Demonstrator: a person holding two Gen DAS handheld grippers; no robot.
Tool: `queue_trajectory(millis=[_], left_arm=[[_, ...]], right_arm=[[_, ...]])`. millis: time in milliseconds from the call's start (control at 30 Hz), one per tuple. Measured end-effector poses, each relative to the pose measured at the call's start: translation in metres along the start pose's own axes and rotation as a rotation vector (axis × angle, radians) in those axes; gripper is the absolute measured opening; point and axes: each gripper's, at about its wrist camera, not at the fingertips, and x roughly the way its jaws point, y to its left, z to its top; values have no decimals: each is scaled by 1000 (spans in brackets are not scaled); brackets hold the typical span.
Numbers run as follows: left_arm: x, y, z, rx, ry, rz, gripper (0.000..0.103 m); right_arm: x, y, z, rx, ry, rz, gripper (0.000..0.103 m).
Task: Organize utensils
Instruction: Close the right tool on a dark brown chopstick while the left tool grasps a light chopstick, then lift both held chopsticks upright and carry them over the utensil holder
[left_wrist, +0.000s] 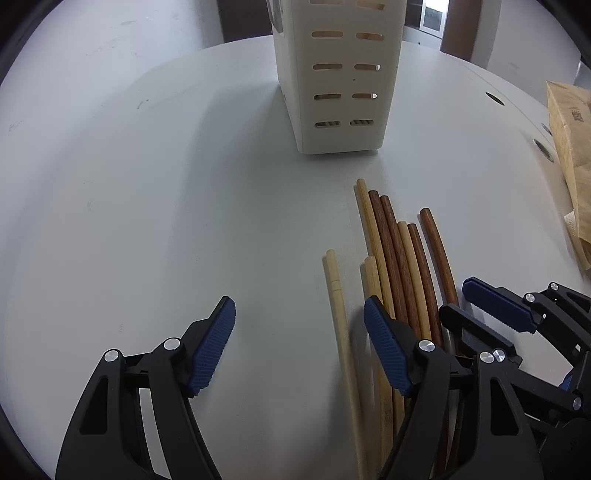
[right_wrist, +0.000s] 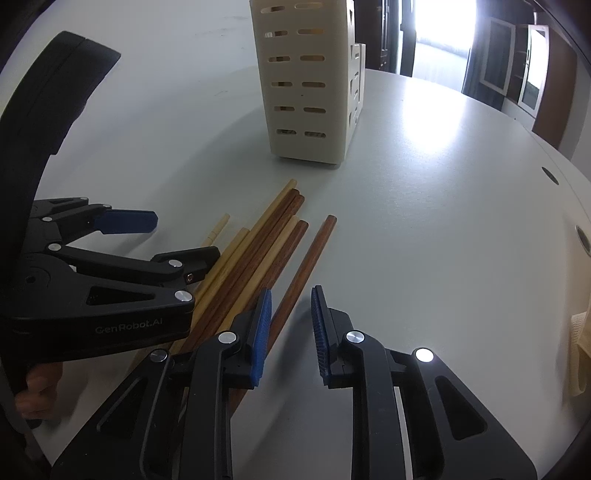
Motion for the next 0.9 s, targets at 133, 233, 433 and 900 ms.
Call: queue_trajectory(millis=[133, 233, 433, 900], left_arm=[[1, 0, 3, -7, 8, -43, 52], [-1, 2, 3, -8, 0, -34, 30], [-4, 16, 7, -50, 5, -51, 4], [-112, 34, 35, -75, -329, 17, 4]], right_arm=[[0, -1, 2, 4, 0, 3, 20], [3, -5, 4, 20, 0, 8, 15], [4, -15, 7, 52, -6, 34, 8], [-110, -40, 34, 149, -483, 171, 7]])
